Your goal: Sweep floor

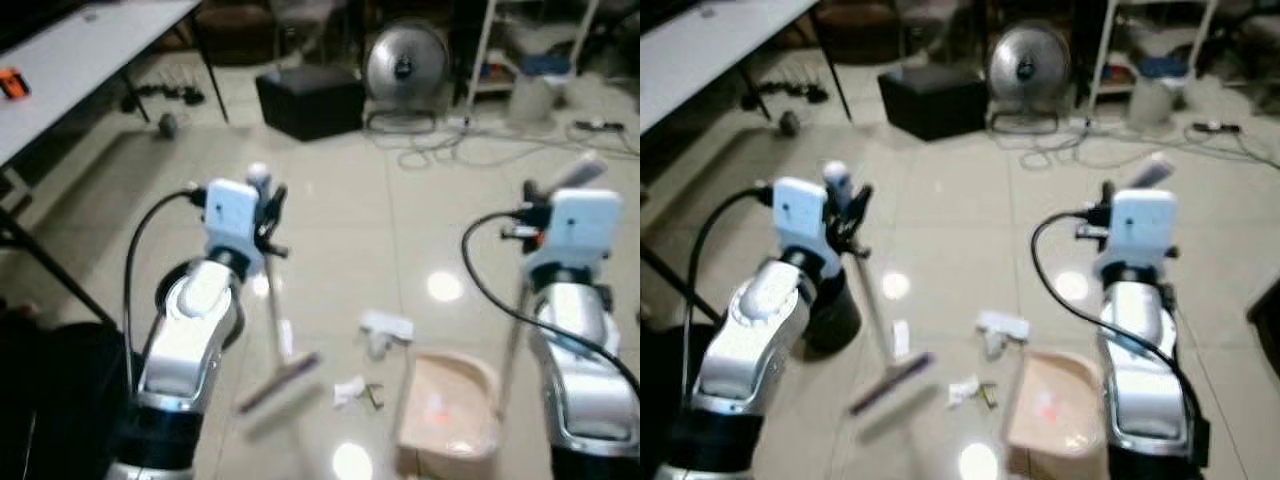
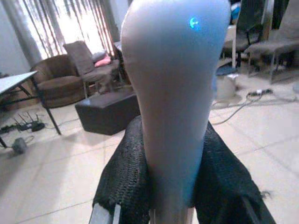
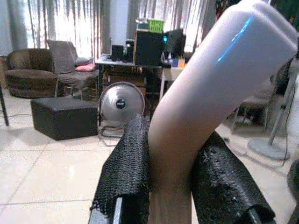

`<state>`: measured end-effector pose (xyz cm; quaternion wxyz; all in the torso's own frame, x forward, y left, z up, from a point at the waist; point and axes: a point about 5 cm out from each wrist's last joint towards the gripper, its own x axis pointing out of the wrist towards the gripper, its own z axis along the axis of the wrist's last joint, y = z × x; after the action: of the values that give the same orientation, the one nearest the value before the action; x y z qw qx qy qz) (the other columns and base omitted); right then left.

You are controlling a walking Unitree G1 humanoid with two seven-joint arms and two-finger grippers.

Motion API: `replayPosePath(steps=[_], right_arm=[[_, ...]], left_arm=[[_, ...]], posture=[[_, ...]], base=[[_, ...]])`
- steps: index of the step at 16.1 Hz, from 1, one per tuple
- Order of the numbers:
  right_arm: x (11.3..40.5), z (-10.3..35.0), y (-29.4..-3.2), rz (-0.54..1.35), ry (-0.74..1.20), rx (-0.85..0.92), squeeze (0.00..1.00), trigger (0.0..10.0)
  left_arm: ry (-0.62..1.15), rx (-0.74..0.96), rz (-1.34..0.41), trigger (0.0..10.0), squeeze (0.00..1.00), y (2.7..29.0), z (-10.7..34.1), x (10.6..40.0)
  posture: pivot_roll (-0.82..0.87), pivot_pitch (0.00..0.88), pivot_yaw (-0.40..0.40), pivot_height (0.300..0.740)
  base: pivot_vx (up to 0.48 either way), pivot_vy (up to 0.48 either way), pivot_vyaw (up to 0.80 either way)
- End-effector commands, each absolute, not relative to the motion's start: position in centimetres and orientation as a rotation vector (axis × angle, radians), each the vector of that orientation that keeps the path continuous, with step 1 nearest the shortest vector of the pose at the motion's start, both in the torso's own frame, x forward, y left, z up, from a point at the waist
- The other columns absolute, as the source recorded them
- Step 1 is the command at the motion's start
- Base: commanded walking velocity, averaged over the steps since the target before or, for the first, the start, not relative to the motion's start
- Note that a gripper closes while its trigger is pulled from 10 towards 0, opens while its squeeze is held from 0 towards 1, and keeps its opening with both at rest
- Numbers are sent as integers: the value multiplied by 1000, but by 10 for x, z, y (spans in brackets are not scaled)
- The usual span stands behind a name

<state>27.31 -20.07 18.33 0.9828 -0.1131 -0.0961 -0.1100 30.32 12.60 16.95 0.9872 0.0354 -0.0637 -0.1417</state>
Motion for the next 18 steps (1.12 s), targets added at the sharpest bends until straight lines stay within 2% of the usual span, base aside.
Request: replayPosePath(steps=[1, 4, 7, 12, 14, 18], right_arm=[[275, 188, -188, -166, -237, -217, 0, 10000], [276, 177, -188, -139, -212, -251, 0, 10000], [278, 169, -192, -126, -224, -316, 0, 10000], [288, 157, -203, -139, -280, -373, 0, 10000], [292, 152, -205, -124, -305, -445, 0, 10000], [300, 151, -207, -134, -368, -459, 0, 10000]], left_arm=[[-170, 114, -246, 10000, 0, 138, 179, 304], [-157, 119, -259, 10000, 0, 135, 177, 303], [-144, 110, -268, 10000, 0, 132, 173, 303], [-182, 97, -212, 10000, 0, 133, 172, 308], [-203, 90, -194, 10000, 0, 128, 170, 309], [-238, 82, -184, 10000, 0, 118, 168, 313]], posture=[[-43, 51, 88, 740], [-37, 68, 94, 740], [-24, 98, 107, 740], [34, 206, 136, 740], [39, 252, 149, 740], [75, 326, 152, 740]], base=[[386, 0, 0], [374, 0, 0], [0, 0, 0], [0, 0, 0], [0, 0, 0], [0, 0, 0]])
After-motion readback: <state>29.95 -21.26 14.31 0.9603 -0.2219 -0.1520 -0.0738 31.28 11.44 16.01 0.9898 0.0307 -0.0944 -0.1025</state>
